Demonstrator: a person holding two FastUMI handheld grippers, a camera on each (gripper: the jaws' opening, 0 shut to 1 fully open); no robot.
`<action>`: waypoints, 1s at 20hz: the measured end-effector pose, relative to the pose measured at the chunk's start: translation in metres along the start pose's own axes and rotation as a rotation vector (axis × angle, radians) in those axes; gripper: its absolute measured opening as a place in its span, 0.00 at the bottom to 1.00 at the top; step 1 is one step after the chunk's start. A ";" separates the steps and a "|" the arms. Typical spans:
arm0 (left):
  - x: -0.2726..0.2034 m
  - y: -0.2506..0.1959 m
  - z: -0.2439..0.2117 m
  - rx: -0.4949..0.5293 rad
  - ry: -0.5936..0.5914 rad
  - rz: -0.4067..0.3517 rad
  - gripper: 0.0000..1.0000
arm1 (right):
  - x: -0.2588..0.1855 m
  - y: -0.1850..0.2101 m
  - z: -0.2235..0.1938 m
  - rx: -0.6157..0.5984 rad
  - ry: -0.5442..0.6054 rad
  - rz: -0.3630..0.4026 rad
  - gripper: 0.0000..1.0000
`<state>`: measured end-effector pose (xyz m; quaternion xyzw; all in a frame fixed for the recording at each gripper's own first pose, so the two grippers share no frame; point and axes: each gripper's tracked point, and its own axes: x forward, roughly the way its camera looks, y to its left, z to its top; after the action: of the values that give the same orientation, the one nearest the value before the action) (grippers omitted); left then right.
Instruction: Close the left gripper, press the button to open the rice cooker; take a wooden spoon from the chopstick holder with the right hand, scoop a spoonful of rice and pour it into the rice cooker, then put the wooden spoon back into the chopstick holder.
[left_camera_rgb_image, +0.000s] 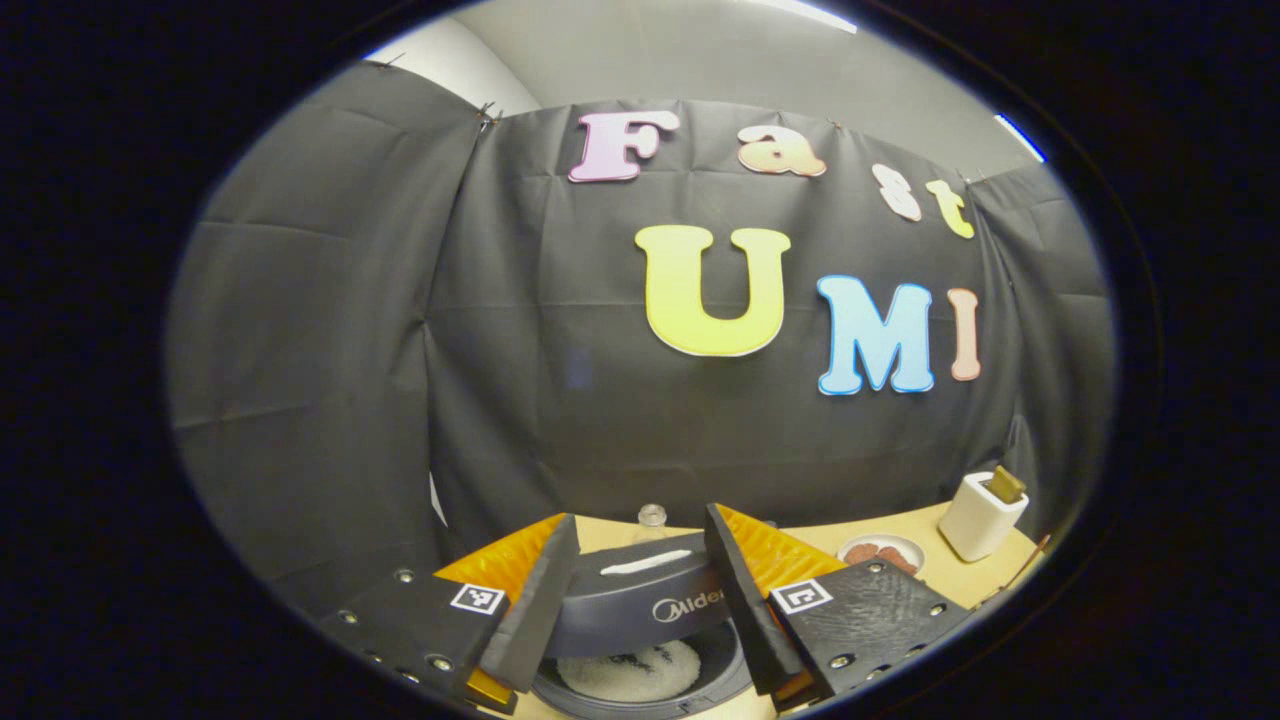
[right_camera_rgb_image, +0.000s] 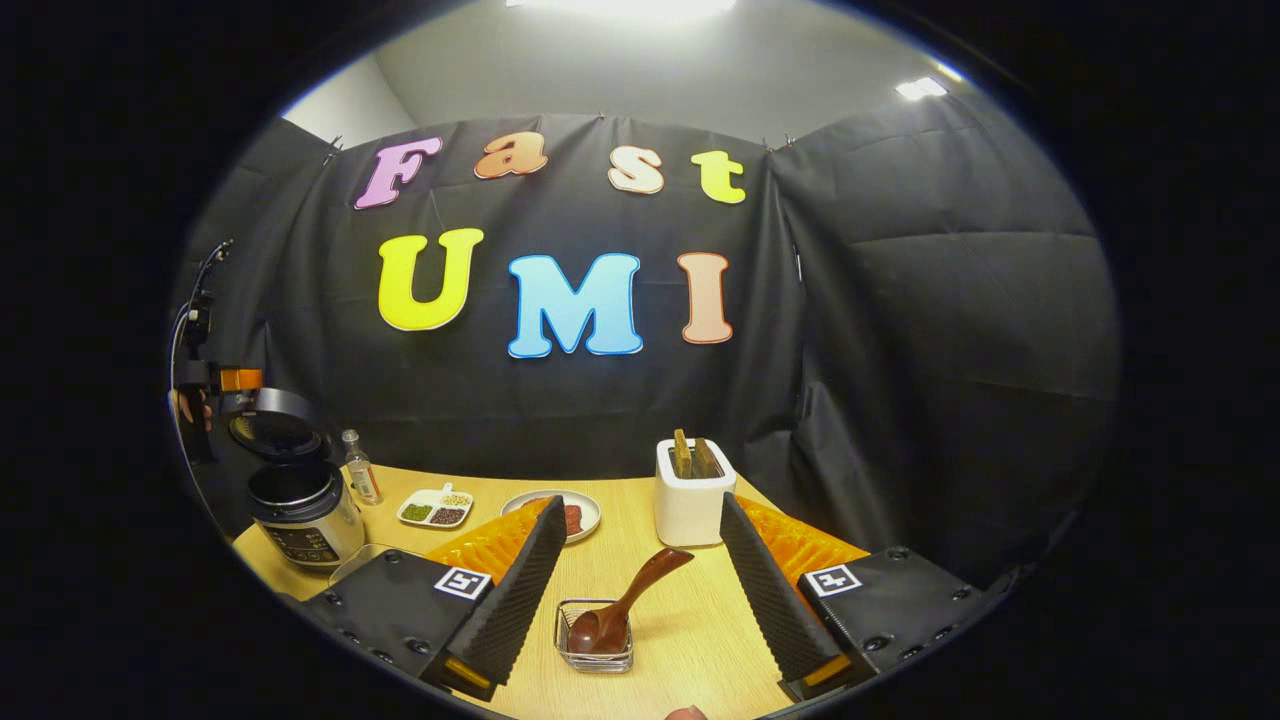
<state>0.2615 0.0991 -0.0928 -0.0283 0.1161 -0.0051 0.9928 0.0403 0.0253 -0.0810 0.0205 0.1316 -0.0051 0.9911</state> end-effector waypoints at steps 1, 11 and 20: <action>-0.003 -0.002 -0.005 0.001 0.004 -0.002 0.82 | -0.001 -0.001 0.000 0.001 0.001 0.003 0.98; -0.033 -0.016 -0.062 -0.007 0.077 -0.022 0.81 | -0.001 -0.003 -0.005 0.001 0.009 0.039 0.98; -0.045 -0.026 -0.110 0.022 0.123 -0.023 0.81 | 0.002 0.000 -0.006 -0.010 0.019 0.067 0.98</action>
<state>0.1923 0.0682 -0.1874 -0.0184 0.1766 -0.0196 0.9839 0.0404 0.0253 -0.0877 0.0199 0.1403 0.0290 0.9895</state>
